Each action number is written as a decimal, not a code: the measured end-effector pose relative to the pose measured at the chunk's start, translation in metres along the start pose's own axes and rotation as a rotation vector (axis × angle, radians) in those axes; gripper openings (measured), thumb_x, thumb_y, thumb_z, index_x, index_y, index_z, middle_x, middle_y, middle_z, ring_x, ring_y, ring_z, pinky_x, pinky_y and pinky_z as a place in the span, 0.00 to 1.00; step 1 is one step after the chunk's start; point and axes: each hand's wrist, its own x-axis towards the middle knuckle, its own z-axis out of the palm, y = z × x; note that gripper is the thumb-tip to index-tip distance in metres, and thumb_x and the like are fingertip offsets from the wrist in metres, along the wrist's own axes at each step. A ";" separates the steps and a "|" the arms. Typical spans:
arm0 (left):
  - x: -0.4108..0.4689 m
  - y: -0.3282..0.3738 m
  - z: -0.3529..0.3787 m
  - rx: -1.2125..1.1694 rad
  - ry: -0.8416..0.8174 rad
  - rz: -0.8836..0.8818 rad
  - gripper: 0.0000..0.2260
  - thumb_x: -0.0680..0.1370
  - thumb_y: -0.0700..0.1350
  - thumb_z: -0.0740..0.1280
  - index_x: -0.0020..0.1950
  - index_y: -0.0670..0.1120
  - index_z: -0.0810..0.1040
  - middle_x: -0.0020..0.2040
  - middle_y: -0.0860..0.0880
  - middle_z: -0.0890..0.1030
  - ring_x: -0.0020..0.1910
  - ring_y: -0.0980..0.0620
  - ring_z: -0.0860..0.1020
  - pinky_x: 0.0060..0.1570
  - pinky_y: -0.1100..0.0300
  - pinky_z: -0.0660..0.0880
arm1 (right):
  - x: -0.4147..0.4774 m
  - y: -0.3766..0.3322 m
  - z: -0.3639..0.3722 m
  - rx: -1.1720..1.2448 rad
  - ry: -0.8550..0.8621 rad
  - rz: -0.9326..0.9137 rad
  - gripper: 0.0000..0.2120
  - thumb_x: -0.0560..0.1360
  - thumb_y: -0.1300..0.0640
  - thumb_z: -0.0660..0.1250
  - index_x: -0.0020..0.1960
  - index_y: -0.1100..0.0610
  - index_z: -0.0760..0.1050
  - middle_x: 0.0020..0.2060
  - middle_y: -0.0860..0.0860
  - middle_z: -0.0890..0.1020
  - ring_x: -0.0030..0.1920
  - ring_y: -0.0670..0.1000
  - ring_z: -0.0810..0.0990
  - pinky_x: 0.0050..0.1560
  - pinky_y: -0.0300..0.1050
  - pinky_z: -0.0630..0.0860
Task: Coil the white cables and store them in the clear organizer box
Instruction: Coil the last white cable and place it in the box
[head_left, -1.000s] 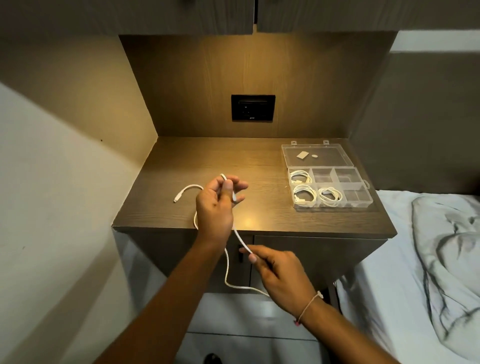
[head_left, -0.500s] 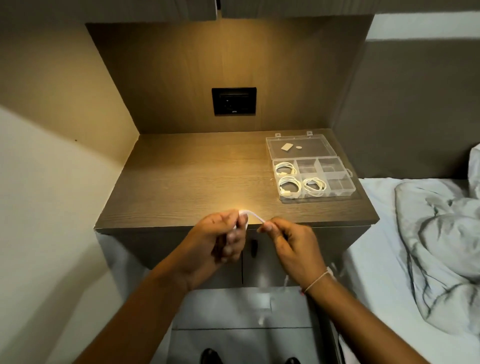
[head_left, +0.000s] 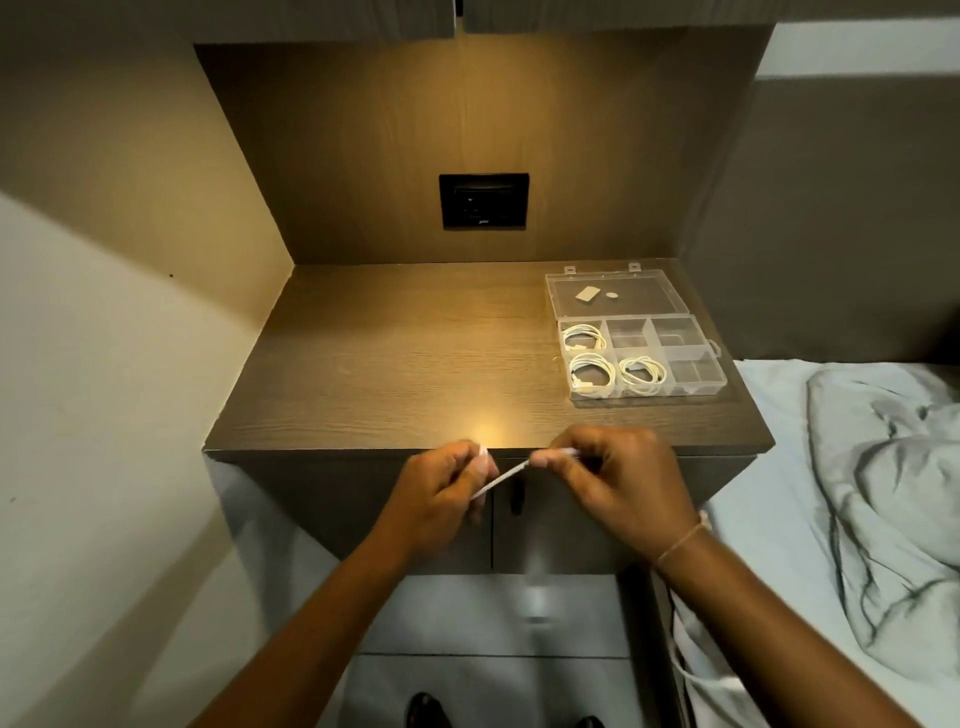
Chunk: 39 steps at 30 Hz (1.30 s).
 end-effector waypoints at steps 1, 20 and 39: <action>-0.005 0.000 0.000 -0.073 -0.093 -0.088 0.13 0.82 0.46 0.59 0.43 0.43 0.79 0.29 0.48 0.77 0.27 0.51 0.76 0.31 0.55 0.76 | 0.007 0.004 -0.004 -0.008 0.028 0.000 0.21 0.72 0.33 0.63 0.40 0.49 0.83 0.28 0.45 0.82 0.30 0.43 0.79 0.30 0.44 0.75; 0.012 -0.004 0.006 -0.281 0.231 -0.047 0.10 0.82 0.40 0.60 0.51 0.38 0.80 0.50 0.42 0.85 0.51 0.48 0.84 0.56 0.50 0.80 | -0.019 -0.023 0.037 -0.023 -0.348 -0.061 0.09 0.80 0.46 0.59 0.47 0.48 0.75 0.32 0.50 0.81 0.35 0.54 0.78 0.34 0.47 0.69; 0.006 0.010 -0.003 -1.183 0.148 -0.247 0.26 0.82 0.56 0.52 0.65 0.35 0.72 0.58 0.35 0.81 0.59 0.38 0.80 0.61 0.49 0.76 | -0.043 -0.012 0.091 -0.014 -0.326 0.075 0.12 0.81 0.45 0.56 0.52 0.49 0.75 0.37 0.52 0.83 0.37 0.55 0.80 0.38 0.54 0.78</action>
